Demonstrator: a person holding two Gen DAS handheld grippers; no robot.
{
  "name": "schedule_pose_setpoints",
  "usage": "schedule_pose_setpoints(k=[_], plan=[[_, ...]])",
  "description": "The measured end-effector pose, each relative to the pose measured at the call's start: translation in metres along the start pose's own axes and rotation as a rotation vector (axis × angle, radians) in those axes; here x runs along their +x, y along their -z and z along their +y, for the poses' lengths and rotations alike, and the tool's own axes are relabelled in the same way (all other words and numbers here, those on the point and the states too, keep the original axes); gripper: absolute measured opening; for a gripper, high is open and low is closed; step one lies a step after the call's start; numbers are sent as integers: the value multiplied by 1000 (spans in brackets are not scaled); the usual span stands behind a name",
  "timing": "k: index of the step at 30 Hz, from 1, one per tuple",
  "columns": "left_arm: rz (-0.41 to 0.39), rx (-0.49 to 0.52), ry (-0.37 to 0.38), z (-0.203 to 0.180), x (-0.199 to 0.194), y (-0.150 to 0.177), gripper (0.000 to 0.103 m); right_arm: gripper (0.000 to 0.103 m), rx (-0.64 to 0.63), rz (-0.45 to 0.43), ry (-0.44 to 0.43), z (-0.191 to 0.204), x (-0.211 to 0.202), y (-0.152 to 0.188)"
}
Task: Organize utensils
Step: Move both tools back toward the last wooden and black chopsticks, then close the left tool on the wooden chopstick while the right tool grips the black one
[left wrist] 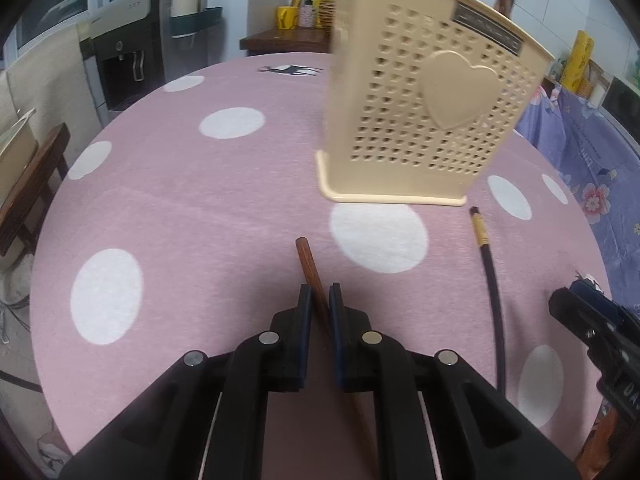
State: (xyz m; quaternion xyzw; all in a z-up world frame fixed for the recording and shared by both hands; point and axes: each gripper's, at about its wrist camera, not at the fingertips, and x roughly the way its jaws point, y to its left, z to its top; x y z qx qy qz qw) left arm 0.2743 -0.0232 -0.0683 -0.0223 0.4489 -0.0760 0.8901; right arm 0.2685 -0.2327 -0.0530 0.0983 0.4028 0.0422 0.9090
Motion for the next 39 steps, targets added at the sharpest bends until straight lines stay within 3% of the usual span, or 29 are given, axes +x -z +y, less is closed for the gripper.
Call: schedule_pose_setpoints(k=[6, 13, 29, 35, 39], plan=[[-1, -14, 8, 9, -5, 2, 10, 55, -17, 71, 22, 18, 30, -15], [-11, -11, 8, 7, -4, 3, 10, 42, -5, 116, 80, 27, 56, -22], [-9, -30, 10, 9, -3, 1, 10, 20, -50, 87, 170, 37, 71, -27], [-11, -24, 12, 2, -3, 2, 24, 11, -48, 75, 174, 35, 74, -28], [-23, 9, -23, -6, -1, 2, 25, 11, -42, 63, 159, 33, 74, -26]])
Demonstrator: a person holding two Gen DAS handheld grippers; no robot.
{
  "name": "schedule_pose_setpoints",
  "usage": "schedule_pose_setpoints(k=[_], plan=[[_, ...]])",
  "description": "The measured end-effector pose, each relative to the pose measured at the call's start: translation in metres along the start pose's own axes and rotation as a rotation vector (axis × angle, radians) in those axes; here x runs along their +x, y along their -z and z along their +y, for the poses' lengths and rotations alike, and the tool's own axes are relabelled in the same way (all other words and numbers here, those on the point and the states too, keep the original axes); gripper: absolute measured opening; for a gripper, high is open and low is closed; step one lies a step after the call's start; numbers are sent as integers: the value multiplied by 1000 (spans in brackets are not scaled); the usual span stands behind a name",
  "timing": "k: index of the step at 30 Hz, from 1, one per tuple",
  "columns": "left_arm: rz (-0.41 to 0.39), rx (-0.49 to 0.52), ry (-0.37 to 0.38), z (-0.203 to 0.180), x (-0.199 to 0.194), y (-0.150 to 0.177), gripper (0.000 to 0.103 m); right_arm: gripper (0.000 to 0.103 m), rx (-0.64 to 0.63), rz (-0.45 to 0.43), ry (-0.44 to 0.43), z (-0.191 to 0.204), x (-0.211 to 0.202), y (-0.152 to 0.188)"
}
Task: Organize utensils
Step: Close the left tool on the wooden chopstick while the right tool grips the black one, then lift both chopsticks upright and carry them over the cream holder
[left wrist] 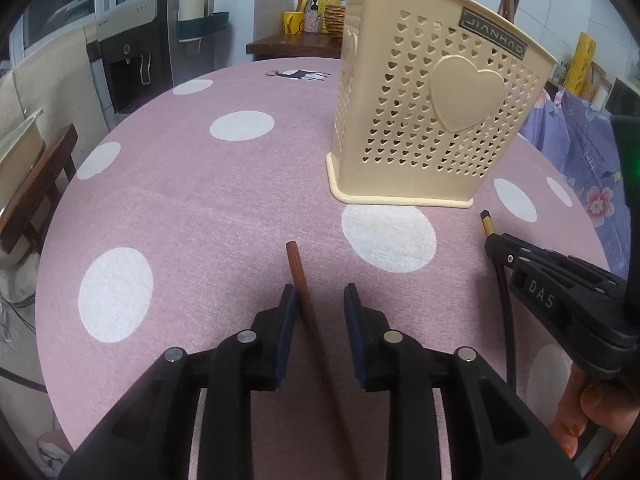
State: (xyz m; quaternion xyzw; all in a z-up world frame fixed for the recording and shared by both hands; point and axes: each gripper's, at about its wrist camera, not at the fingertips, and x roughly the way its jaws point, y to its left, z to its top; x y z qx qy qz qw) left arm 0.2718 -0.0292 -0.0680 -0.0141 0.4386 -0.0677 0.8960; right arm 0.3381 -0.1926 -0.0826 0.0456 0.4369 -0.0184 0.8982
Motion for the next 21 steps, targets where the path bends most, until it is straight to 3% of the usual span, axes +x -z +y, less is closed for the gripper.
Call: schedule_pose_setpoints(k=[4, 10, 21], plan=[[2, 6, -7, -2, 1, -1, 23, 10, 9, 6, -11, -3, 1, -1], [-16, 32, -37, -6, 4, -2, 9, 8, 25, 8, -28, -5, 1, 0], [-21, 16, -3, -8, 4, -4, 8, 8, 80, -7, -106, -15, -5, 3]])
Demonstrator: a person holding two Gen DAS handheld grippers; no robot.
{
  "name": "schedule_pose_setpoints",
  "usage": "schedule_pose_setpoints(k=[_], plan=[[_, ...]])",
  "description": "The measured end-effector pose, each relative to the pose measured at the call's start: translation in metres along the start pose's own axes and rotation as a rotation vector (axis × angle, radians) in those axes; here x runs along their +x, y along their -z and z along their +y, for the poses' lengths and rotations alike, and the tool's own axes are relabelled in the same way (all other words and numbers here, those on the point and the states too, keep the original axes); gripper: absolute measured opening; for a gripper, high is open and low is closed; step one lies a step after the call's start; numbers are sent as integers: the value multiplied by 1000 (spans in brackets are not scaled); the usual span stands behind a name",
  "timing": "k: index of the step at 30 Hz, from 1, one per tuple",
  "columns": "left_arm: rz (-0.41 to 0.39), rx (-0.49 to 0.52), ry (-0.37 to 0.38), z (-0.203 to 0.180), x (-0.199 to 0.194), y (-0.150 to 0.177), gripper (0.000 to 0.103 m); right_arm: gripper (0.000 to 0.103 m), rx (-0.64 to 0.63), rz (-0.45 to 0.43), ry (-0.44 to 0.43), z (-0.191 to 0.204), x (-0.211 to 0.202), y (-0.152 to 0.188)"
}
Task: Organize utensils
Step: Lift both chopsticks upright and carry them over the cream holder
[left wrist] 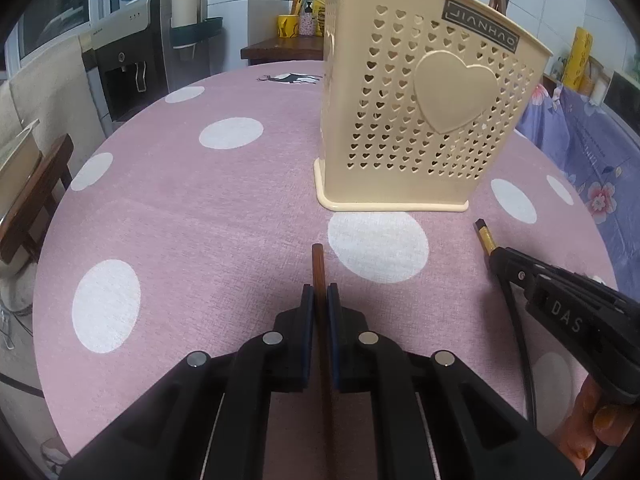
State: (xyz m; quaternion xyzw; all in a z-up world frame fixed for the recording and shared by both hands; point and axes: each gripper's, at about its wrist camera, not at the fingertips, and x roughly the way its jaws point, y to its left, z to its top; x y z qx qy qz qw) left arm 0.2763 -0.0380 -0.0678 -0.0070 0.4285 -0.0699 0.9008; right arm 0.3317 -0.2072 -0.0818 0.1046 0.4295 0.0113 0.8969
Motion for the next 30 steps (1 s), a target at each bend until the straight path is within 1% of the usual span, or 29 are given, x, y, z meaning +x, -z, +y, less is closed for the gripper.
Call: schedule_pose_setpoints(k=[7, 17, 22, 24, 27, 30], plan=[[-60, -15, 40, -1, -21, -8, 8, 8, 12, -77, -52, -1, -29, -3], [-180, -36, 102, 2, -64, -35, 8, 8, -1, -218, -143, -3, -96, -26], [-249, -33, 115, 3, -86, -50, 8, 8, -20, -275, -201, -2, -128, -37], [-270, -34, 131, 3, -95, -54, 8, 8, -31, -301, -209, 1, -140, -41], [-300, -23, 134, 0, -106, -58, 8, 8, -47, -333, -218, 4, -156, -44], [-319, -12, 143, -3, -112, -60, 8, 8, -63, -345, -221, 9, -166, -45]])
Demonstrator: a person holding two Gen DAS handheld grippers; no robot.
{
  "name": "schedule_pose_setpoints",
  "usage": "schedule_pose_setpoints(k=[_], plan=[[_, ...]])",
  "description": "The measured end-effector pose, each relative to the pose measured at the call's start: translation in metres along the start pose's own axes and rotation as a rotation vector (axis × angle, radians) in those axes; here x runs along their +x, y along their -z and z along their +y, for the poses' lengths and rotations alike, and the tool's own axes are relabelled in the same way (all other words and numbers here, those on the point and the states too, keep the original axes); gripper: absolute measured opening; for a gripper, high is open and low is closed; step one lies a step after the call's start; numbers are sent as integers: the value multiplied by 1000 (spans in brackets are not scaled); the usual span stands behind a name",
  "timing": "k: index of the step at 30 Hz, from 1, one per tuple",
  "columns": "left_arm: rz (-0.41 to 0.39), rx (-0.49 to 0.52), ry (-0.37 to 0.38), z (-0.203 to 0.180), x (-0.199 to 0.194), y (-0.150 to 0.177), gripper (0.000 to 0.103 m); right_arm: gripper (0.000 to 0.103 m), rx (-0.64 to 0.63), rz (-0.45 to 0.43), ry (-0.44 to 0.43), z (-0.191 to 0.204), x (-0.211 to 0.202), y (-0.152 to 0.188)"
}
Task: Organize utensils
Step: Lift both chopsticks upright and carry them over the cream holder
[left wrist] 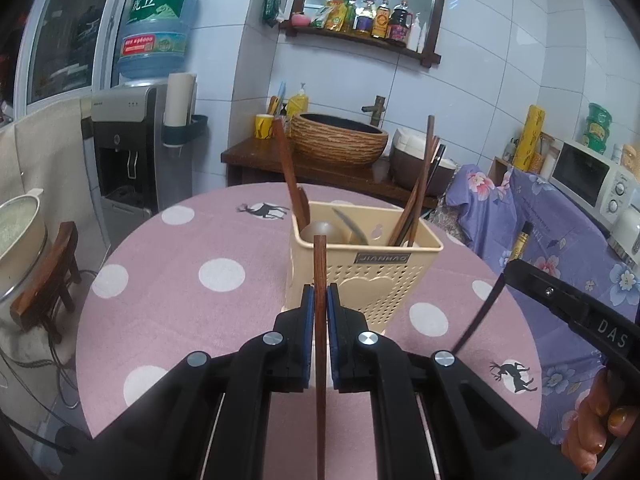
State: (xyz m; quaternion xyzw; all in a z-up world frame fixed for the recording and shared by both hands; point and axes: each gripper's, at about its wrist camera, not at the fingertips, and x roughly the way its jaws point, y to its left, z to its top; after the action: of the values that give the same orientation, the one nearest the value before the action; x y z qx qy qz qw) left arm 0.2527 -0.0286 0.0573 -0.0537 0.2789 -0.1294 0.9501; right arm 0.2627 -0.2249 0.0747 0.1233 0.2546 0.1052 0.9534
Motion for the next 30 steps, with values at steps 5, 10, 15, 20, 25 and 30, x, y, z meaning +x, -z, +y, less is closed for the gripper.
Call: schedule_pose_setpoints(k=[5, 10, 15, 20, 25, 30], plan=[[-7, 10, 6, -5, -1, -2, 7, 7, -23, -6, 1, 8, -3, -3], [-13, 6, 8, -3, -3, -4, 7, 7, -30, -15, 5, 9, -5, -4], [-19, 3, 9, -2, -6, -5, 8, 7, -36, -16, 9, 10, -5, -4], [-27, 6, 12, -3, -8, -8, 7, 7, -43, -20, 12, 11, -6, -6], [-36, 5, 19, -2, -11, -12, 7, 7, -60, -21, 13, 13, -9, -10], [-48, 7, 40, -2, -19, -19, 7, 7, -64, -11, -9, 14, -13, -17]])
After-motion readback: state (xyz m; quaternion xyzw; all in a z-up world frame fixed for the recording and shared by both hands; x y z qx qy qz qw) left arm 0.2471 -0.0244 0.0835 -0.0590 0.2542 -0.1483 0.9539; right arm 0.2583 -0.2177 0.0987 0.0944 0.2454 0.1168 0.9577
